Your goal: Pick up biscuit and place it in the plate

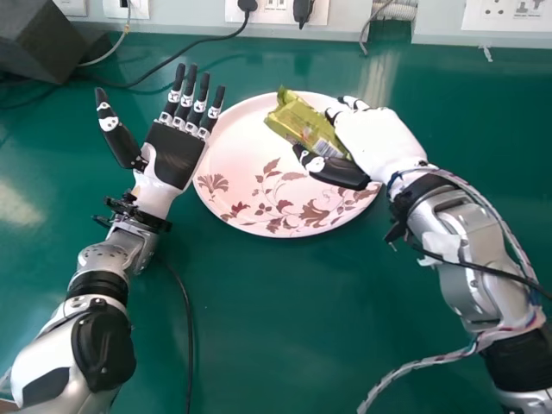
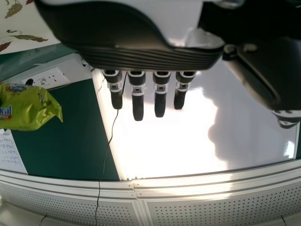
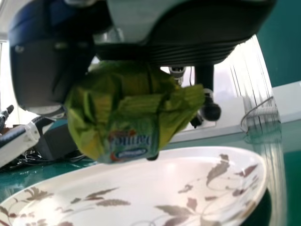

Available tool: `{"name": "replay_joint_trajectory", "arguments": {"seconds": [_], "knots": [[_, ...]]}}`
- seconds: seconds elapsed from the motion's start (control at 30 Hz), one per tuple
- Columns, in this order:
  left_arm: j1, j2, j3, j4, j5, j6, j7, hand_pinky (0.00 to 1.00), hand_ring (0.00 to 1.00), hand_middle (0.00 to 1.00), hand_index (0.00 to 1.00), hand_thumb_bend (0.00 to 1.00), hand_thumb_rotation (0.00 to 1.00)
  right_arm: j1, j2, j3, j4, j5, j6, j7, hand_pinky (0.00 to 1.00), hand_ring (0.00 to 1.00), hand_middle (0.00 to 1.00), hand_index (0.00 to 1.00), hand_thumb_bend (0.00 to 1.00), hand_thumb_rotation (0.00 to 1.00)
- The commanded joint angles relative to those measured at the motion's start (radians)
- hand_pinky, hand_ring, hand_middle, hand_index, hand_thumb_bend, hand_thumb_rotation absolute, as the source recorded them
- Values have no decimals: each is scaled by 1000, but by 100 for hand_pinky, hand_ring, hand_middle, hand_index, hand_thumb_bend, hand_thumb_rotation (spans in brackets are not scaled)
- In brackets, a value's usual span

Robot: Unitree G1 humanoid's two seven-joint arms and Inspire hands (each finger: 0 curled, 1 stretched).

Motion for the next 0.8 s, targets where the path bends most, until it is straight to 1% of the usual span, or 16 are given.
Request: {"name": "replay_joint_trajectory", "arguments": {"seconds": [0.0,0.2,0.27,0.37,0.5,0.53,0.63,0.77], "knots": [[80,-31,-11,25,11,15,-11,94,90,96,100,100,62,-18,-1,15,18,8,-17,-26,9,13,13,48,48,4],[81,-37,-22,7,15,11,-34,94,91,96,100,100,60,-16,3,36,67,14,-26,-59,10,13,13,47,48,4],[81,-35,-27,5,12,36,-39,94,90,96,100,100,60,-10,2,42,74,13,-24,-66,10,14,14,47,48,4],[85,-40,-35,-6,12,47,-46,95,91,96,100,100,60,3,5,46,73,19,-17,-67,11,14,15,48,48,4],[85,-44,-33,-15,-3,113,-29,97,91,95,100,100,60,10,4,49,62,23,0,-52,11,15,16,47,48,4],[87,-49,-33,-24,-5,122,-25,97,91,95,100,100,60,10,4,50,61,23,3,-49,12,15,16,47,48,4],[101,-66,-41,-72,0,117,-22,97,91,96,100,100,62,11,-2,57,55,22,9,-37,12,15,16,47,48,4],[122,-90,-58,-161,-3,119,-1,97,91,95,100,100,60,10,-6,59,53,33,5,-25,13,16,17,47,48,4]]}}
